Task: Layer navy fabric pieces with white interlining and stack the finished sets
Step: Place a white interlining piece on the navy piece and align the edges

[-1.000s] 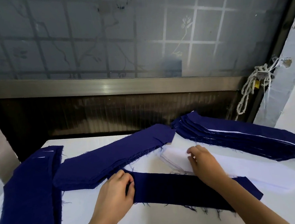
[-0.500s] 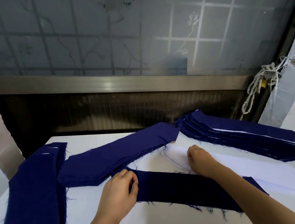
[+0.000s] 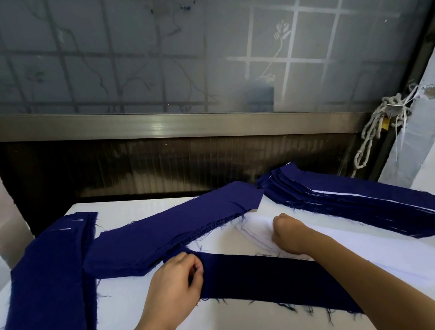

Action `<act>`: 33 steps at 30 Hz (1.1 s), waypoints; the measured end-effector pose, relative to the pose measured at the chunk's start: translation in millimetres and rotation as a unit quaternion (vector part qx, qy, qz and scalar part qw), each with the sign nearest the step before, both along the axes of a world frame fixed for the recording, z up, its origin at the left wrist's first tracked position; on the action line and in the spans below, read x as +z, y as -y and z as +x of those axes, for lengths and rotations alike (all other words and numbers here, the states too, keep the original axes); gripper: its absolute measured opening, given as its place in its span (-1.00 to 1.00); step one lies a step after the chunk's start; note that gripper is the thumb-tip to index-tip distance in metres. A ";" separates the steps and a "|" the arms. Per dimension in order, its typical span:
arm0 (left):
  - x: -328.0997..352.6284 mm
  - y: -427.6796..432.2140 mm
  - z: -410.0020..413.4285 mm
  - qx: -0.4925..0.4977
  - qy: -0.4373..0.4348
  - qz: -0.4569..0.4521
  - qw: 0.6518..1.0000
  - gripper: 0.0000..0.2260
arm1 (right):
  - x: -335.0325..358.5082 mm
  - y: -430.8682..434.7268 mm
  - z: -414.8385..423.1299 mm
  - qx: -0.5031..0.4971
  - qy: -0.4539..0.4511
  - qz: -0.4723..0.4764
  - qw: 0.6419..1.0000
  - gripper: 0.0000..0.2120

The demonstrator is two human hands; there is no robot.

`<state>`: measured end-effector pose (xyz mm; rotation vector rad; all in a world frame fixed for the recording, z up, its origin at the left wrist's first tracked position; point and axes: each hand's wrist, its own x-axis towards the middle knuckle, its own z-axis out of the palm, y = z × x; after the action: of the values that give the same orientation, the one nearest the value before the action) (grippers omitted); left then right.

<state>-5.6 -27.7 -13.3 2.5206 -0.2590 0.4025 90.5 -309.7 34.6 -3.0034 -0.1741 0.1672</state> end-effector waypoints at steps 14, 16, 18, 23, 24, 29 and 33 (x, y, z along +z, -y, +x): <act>1.5 -1.7 -1.0 0.000 -0.004 -0.034 0.999 -0.87 | 5.8 20.9 -19.9 -0.092 -0.028 0.312 0.945 -0.83; 2.2 -0.9 -0.9 0.002 -0.002 -0.043 0.999 -0.87 | 7.3 20.0 -21.2 -0.089 -0.024 0.320 0.943 -0.85; 2.8 -0.1 -1.9 0.001 0.000 -0.056 0.998 -0.86 | 9.6 18.2 -22.8 -0.071 -0.022 0.310 0.948 -0.81; 3.6 -2.0 -3.3 0.003 0.005 -0.089 0.996 -0.84 | 9.6 5.9 -27.5 -0.001 0.080 0.186 0.979 -0.83; 3.9 -1.7 -3.0 0.004 0.004 -0.090 0.996 -0.83 | 7.8 2.4 -27.7 0.010 0.098 0.178 0.979 -0.87; 4.6 -1.8 -2.8 0.002 -0.012 -0.094 0.996 -0.83 | -1.7 -0.3 -22.4 0.006 0.102 0.110 0.989 -0.92; 4.0 -2.2 -2.3 0.004 -0.014 -0.088 0.996 -0.83 | -4.7 -2.9 -14.4 0.014 0.105 -0.001 0.994 -0.88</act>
<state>-7.9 -25.6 -9.3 2.3527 -0.1936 0.3757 76.1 -306.8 29.9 -3.0172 -0.2378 -0.1469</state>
